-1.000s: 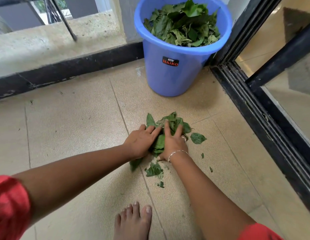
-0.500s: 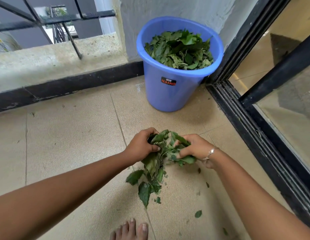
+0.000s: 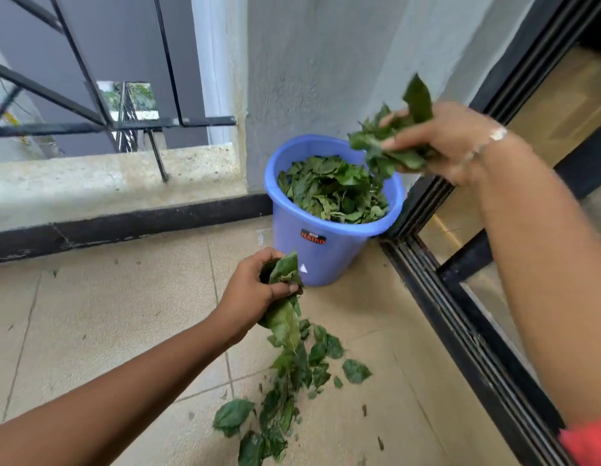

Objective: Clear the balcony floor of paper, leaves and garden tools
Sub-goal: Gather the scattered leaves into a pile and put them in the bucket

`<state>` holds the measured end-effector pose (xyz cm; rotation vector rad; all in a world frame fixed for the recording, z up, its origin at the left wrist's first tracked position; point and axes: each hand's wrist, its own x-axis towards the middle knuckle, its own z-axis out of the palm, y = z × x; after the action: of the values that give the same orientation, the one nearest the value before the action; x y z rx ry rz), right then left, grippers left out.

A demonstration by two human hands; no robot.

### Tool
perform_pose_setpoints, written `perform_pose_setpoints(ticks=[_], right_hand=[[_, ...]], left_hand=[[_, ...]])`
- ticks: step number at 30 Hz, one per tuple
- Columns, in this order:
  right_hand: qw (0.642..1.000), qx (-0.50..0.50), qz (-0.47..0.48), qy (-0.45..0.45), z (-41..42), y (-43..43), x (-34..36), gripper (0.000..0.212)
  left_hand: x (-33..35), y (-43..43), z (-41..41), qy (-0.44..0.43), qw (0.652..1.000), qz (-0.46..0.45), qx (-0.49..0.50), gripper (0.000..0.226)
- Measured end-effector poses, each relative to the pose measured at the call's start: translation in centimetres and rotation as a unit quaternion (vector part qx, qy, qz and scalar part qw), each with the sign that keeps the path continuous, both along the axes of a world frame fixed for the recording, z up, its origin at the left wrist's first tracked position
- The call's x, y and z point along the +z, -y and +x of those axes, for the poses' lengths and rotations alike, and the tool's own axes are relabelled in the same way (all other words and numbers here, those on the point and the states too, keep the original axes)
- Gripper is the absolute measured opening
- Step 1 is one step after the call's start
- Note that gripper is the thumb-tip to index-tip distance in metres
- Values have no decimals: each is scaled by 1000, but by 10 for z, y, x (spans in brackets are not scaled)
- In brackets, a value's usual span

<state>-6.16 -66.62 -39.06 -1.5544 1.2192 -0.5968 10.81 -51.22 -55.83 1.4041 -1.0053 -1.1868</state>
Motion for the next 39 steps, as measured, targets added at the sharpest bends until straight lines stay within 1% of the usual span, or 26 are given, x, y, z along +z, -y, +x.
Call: perform_pose_setpoints(ticks=[2,4,6,7,8,11,14,16,17,19,21,23,24,25,26,27,28,30,31,32,33,34,36,37,38,39], right_hand=[[1000,6,5,-27,18,24,3,22],[996,8,29,-79,32,36,0,24],[992,-20,51,-113,38,39,-4,46],[992,-40,54,-109,37,38,-7,54],[992,-59,51,-95,34,35,-11,55],[993,-101,43,-38,18,18,-27,33],[986,-149,61,45,-6,-6,-55,28],[976,-185,74,87,-20,-22,-76,21],[971,-202,83,101,-26,-30,-87,16],[959,-240,103,112,-37,-45,-108,9],[948,-272,123,107,-48,-58,-131,12],[940,-293,147,89,-57,-71,-159,11],[938,-299,160,76,-60,-77,-174,14],[937,-303,164,52,-62,-82,-192,19],[940,-303,159,11,-65,-87,-211,24],[943,-292,149,-56,-68,-91,-232,29],[943,-266,145,-135,-71,-96,-251,36],[931,-184,150,-278,-73,-105,-284,51],[924,-138,152,-323,-70,-111,-296,57],[918,-95,147,-357,-64,-117,-304,62],[910,-51,133,-389,-56,-123,-309,67],[902,-6,116,-416,-45,-131,-310,72],[896,86,71,-430,-26,-150,-310,81],[902,123,47,-411,-18,-161,-309,82],[913,143,28,-382,-13,-169,-307,80],[928,132,16,-349,-9,-174,-302,74]], left_hand=[[20,7,3,-8,999,-39,16,28],[41,21,7,-6,996,-85,33,30],[64,44,10,-9,991,-122,53,34],[74,58,12,-9,988,-140,63,36],[85,73,12,-6,985,-158,71,37],[109,122,11,4,978,-189,90,38],[111,171,6,18,979,-172,109,34],[99,195,2,93,982,-130,98,26],[91,203,1,136,982,-95,85,31],[75,209,2,214,975,-39,48,50],[65,206,5,310,950,-41,22,61],[62,196,10,383,922,-55,6,65],[63,188,13,419,906,-61,0,65],[64,177,16,467,881,-73,4,66],[65,164,17,517,850,-98,13,67],[63,147,17,553,820,-145,24,67],[58,124,14,558,803,-207,32,65],[31,67,0,518,794,-318,-2,53],[9,33,-7,508,786,-348,-54,44],[-17,0,-11,514,767,-363,-126,34],[-45,-33,-12,537,727,-374,-210,26],[-72,-63,-11,562,668,-388,-297,20],[-114,-114,0,584,522,-408,-470,9],[-125,-129,9,590,454,-414,-524,10],[-132,-136,20,593,409,-424,-549,17],[-140,-134,30,601,378,-439,-551,22]])
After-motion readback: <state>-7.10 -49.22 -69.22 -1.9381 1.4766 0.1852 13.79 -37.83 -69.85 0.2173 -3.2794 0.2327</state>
